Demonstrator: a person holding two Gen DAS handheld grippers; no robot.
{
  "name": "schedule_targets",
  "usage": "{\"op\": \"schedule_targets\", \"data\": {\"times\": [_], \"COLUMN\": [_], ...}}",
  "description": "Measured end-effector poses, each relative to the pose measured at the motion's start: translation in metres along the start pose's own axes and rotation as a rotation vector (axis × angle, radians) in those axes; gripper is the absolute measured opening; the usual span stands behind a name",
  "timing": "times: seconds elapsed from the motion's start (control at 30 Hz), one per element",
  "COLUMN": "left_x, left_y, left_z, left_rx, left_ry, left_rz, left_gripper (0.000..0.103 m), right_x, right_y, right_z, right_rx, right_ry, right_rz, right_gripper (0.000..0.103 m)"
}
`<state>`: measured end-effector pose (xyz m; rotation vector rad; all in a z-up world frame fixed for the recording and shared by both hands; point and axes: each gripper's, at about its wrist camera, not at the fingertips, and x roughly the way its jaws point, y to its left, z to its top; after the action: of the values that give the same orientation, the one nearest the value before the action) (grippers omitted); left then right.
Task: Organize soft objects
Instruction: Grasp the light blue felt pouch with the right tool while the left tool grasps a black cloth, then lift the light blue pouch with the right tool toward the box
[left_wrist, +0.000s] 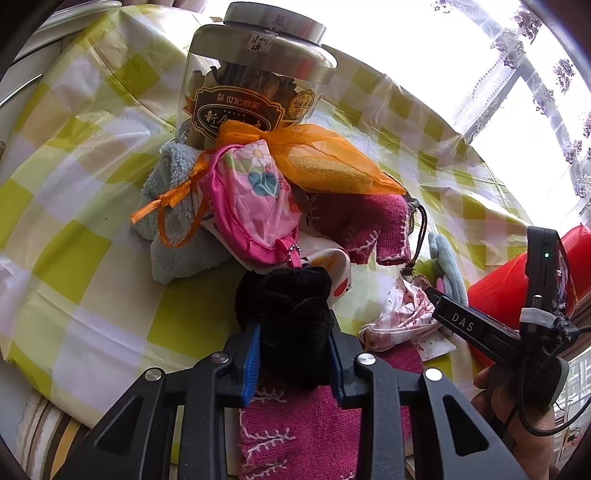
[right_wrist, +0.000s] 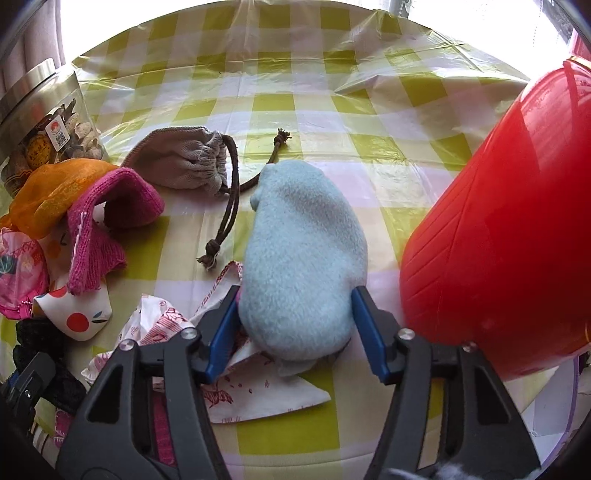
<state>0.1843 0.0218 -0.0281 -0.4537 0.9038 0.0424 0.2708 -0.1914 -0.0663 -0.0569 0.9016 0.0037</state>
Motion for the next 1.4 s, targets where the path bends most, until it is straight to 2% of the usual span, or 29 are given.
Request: {"op": "schedule_targets", "data": {"times": [0.13,0.37,0.77,0.97,1.03,1.3,1.4], "left_x": [-0.002,-0.010,-0.043,-0.055,-0.059,-0.062,-0.063], "left_y": [-0.005,-0.013,-0.020,-0.027,-0.031,-0.036,-0.037], "left_z": [0.000,-0.003,-0.007,-0.012,-0.014,-0.018,-0.020], "left_rx": [0.015,0.043,0.083,0.099,0.115,0.119,0.123], "left_ry": [-0.012,-0.050,-0.179,-0.193,-0.196,-0.186,-0.185], "left_rz": [0.004,0.002,-0.019,-0.040,-0.051,-0.062,-0.066], "left_gripper": [0.031,0.029,0.028,0.028,0.028,0.028,0.028], "right_x": [-0.003,-0.022,-0.077,-0.099,-0.107,-0.108,-0.109], "right_y": [-0.006,-0.019,-0.049,-0.056,-0.059,-0.058,-0.060], "right_z": [-0.002,-0.012,-0.036,-0.054,-0.062,-0.090,-0.097], "right_rx": [0.012,0.047,0.100,0.084,0.068,-0.037,-0.055], "right_ry": [-0.021,-0.072,-0.194,-0.204,-0.187,-0.020,0.008], "right_rz": [0.034,0.124,0.236,0.278,0.293,0.335,0.345], "right_gripper": [0.035,0.024,0.024,0.024,0.024,0.028,0.040]}}
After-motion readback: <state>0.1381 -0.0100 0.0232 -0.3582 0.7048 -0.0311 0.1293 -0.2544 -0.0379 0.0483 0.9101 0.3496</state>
